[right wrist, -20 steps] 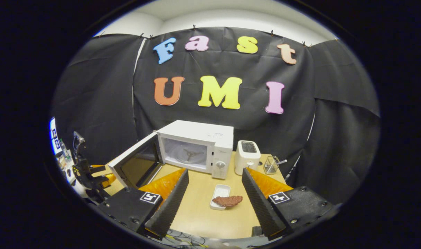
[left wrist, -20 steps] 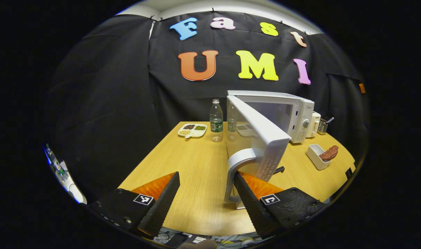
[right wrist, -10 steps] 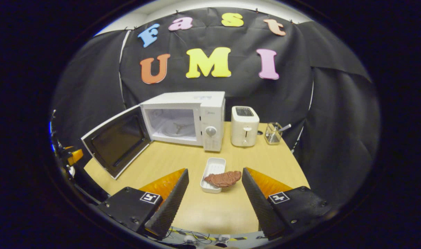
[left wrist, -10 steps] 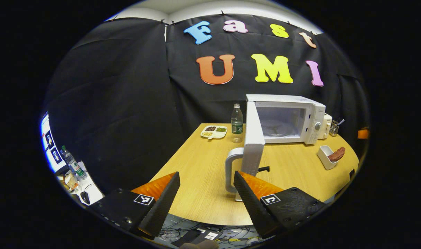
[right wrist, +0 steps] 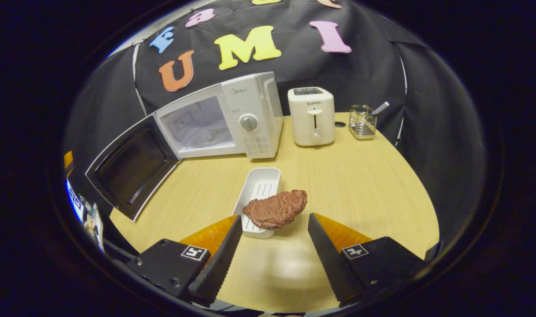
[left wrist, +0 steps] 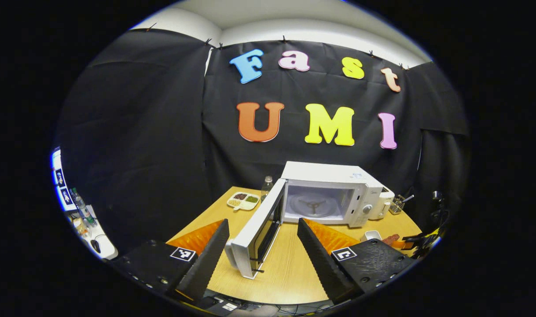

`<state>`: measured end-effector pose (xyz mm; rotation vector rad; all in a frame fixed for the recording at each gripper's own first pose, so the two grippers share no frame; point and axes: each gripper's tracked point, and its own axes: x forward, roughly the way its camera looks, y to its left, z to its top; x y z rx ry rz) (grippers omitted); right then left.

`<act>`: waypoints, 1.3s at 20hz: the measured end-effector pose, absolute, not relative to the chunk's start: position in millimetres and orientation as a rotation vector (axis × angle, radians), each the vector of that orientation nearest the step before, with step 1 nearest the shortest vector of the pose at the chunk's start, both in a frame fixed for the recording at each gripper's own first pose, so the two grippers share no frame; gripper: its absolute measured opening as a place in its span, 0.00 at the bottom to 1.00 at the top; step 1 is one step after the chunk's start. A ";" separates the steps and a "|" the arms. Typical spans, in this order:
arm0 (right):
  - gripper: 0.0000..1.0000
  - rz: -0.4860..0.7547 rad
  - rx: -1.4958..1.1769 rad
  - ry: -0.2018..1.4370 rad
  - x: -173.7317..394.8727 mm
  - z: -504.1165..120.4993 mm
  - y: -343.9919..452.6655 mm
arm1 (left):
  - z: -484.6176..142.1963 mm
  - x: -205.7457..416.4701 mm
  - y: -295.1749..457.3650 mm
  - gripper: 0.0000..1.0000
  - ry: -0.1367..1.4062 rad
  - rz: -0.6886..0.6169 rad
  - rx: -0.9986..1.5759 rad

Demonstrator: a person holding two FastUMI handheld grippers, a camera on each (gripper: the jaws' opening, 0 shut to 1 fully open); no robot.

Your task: Open the microwave oven with the left hand, put the food in, and close the microwave oven.

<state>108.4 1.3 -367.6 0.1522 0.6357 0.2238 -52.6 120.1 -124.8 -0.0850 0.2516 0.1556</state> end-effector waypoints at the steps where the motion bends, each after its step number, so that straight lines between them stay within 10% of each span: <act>1: 0.95 0.236 0.178 0.647 117.2 -372.5 0.6 | -112.8 -47.0 111.3 0.96 0.238 0.151 -0.072; 6: 0.87 0.335 0.352 0.731 143.0 -387.8 4.4 | -79.0 -21.1 64.5 0.96 0.205 0.144 -0.022; 10: 0.36 0.424 0.468 0.785 146.3 -384.5 6.4 | -79.6 -10.0 32.1 0.96 0.231 0.166 -0.004; 21: 0.07 0.636 0.481 0.799 129.5 -329.9 30.8 | -84.6 -15.9 9.8 0.96 0.245 0.219 0.000; 26: 0.17 0.667 0.482 0.685 139.5 -270.8 67.6 | -93.6 -26.3 30.5 0.96 0.242 0.194 -0.006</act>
